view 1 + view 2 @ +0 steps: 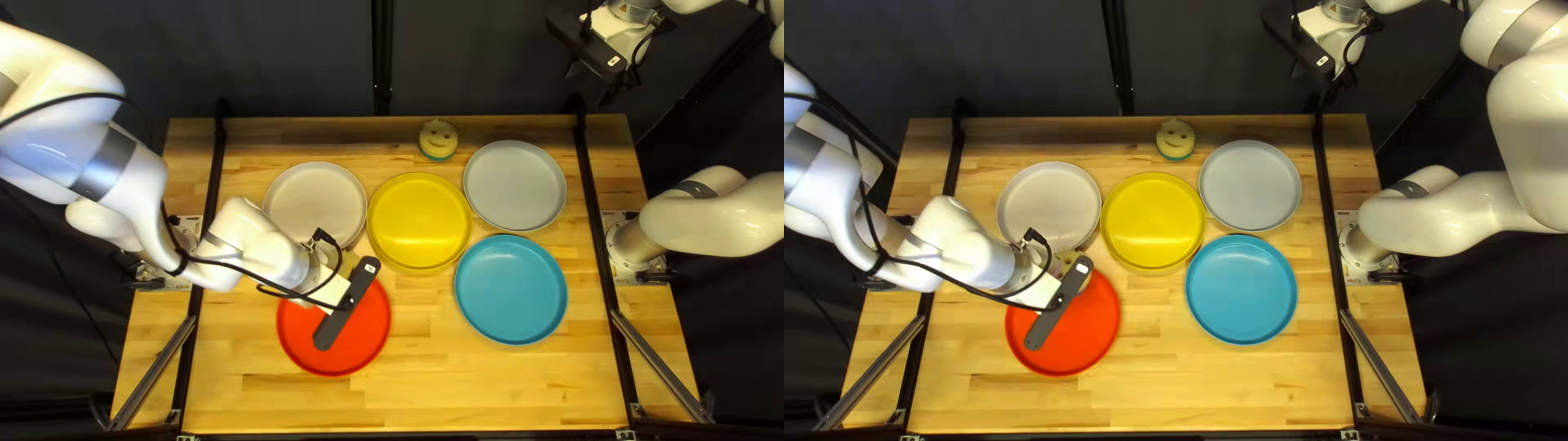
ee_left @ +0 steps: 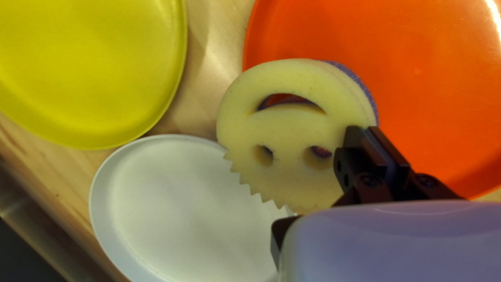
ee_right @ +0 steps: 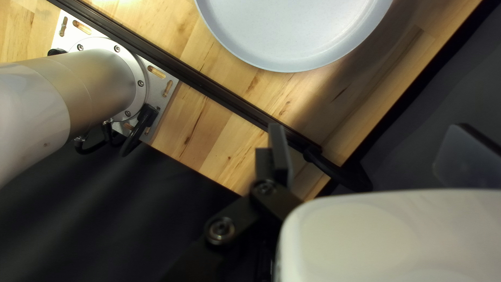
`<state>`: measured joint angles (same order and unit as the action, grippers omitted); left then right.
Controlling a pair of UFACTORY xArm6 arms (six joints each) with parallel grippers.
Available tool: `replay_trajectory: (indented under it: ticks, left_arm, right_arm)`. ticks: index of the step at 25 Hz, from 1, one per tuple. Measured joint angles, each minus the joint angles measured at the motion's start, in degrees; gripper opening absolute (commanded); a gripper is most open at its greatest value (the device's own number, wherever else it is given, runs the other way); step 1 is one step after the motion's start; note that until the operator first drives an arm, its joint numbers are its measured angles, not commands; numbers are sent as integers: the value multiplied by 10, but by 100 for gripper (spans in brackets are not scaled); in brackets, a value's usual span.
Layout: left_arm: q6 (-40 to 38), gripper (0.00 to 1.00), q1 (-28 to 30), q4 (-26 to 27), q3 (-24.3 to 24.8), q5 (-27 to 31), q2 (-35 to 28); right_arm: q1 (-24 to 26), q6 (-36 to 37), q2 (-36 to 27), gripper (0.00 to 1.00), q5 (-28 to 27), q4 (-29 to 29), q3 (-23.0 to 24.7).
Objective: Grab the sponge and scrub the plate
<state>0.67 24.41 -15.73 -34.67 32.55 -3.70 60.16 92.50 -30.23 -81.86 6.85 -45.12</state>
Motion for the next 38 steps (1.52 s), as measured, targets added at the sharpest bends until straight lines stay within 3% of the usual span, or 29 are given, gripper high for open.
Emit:
replay_trajectory:
  ticks: [6, 14, 28, 38]
  left_arm:
    - [-43, 0, 51, -9, -22, -12, 39]
    - [-93, 0, 114, -1, -19, 2, 41]
    - [-45, 0, 73, -20, -106, -38, 136]
    - [-92, 0, 118, -18, -57, -32, 92]
  right_arm:
    - [0, 0, 0, 100, 0, 0, 0]
    - [0, 0, 0, 100, 0, 0, 0]
    - [0, 0, 0, 100, 0, 0, 0]
    - [0, 0, 0, 100, 0, 0, 0]
